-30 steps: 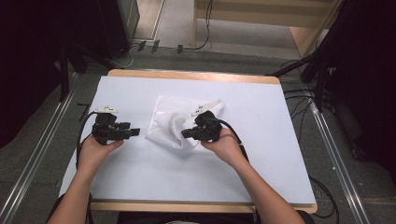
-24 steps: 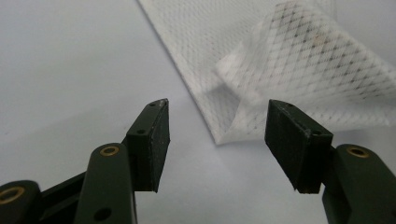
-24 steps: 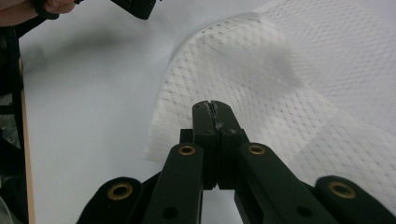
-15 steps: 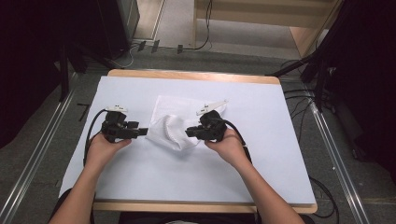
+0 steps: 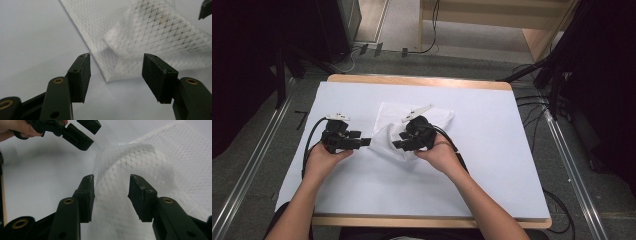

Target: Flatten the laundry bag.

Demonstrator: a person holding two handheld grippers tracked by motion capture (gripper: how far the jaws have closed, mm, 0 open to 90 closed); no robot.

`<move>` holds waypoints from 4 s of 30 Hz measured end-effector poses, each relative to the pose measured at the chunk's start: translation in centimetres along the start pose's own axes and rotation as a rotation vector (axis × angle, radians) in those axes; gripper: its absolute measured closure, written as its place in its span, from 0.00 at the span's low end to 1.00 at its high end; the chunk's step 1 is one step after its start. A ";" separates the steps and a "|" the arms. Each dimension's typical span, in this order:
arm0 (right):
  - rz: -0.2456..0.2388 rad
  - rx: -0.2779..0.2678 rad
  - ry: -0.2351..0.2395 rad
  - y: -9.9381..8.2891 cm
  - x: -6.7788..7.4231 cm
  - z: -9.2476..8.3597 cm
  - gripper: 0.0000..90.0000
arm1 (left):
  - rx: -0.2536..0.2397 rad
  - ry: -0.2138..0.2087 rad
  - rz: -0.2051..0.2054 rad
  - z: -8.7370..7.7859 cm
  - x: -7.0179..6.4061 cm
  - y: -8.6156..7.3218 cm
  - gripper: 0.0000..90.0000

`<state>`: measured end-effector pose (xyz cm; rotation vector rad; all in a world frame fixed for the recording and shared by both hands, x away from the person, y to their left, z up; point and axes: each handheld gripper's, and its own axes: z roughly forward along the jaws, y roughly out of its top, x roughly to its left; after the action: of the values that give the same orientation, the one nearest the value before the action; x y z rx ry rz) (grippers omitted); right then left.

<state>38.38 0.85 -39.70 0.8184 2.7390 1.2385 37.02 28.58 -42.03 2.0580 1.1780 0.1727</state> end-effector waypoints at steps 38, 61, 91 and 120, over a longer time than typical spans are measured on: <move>-0.020 0.118 -0.076 1.5 -1.2 9.1 1.00 | -0.001 0.007 -0.026 -0.5 0.8 -0.2 0.46; 0.014 -0.067 -0.043 -2.4 1.4 -3.1 0.99 | 0.015 -0.001 0.015 0.4 -0.5 0.1 0.46; 0.166 -0.081 -0.071 -11.6 0.5 -9.1 0.90 | 0.032 -0.036 0.065 1.6 -1.2 1.0 0.47; 0.211 -0.102 -0.201 -9.6 -5.4 -9.8 0.89 | 0.054 -0.085 0.093 2.8 -2.8 3.1 0.48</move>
<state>36.45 -13.75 -40.78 1.1750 2.4626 1.2393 38.81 24.00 -41.32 2.1472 1.0467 0.0984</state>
